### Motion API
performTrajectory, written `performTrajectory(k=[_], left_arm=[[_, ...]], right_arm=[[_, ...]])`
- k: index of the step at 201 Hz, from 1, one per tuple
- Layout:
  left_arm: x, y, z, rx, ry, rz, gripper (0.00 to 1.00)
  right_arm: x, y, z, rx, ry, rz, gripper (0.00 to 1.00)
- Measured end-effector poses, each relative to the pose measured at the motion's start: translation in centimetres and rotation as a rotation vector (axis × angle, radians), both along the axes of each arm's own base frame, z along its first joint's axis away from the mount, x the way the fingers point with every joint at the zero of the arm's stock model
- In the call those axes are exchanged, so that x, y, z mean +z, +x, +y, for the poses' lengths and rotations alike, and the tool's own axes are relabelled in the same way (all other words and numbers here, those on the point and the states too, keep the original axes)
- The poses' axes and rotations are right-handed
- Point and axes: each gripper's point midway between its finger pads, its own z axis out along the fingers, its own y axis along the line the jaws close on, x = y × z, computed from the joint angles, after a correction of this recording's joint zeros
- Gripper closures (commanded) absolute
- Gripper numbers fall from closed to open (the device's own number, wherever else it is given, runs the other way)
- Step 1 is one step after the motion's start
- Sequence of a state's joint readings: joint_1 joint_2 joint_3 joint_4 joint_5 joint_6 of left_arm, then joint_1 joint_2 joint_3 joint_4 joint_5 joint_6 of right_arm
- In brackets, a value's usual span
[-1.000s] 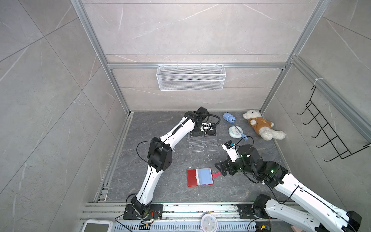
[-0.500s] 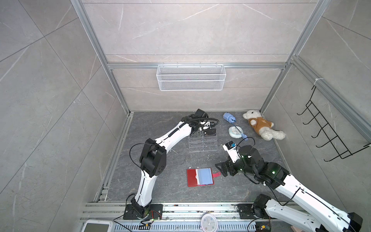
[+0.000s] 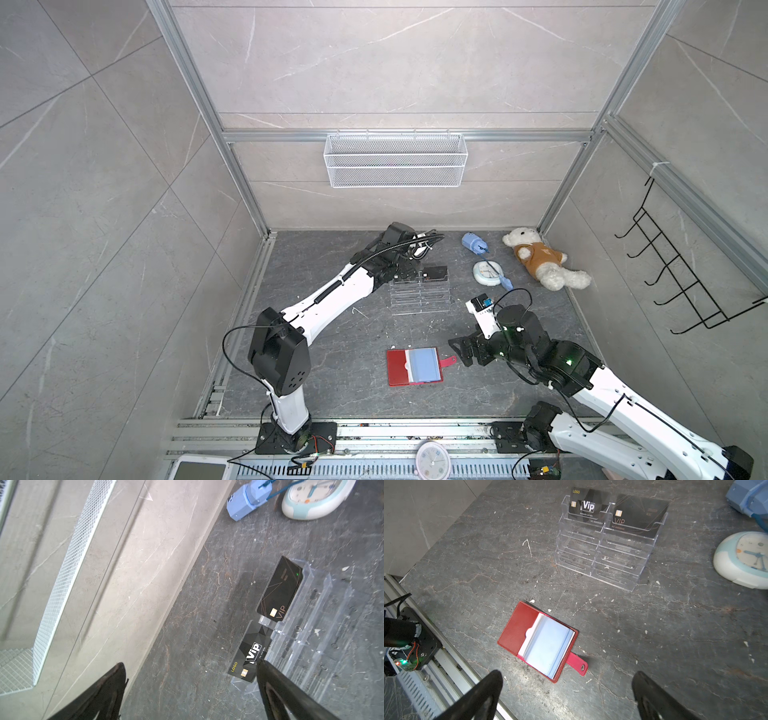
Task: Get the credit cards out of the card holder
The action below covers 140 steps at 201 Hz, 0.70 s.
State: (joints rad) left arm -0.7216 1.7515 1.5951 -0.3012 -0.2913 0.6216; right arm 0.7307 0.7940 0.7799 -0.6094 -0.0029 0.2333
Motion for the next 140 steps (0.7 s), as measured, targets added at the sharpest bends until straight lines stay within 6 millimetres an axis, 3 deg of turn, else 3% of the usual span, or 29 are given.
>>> performTrajectory(k=[33, 64, 117, 140], left_arm=[[1.1, -2.3, -0.1, 0.015, -0.128, 0.000, 0.00], [1.9, -5.2, 1.1, 0.033, -0.245, 0.011, 0.00], [4.2, -9.9, 5.7, 0.091, -0.466, -0.003, 0.00], [4.3, -11.6, 7.7, 0.122, -0.535, -0.012, 0.00]], right_arm=[[-0.1, 0.1, -0.4, -0.029, 0.018, -0.022, 0.00], [-0.5, 0.1, -0.9, -0.052, 0.017, -0.026, 0.00], [-0.8, 0.3, -1.8, -0.114, 0.049, -0.055, 0.00], [-1.1, 0.2, -2.2, -0.132, 0.056, -0.058, 0.00]])
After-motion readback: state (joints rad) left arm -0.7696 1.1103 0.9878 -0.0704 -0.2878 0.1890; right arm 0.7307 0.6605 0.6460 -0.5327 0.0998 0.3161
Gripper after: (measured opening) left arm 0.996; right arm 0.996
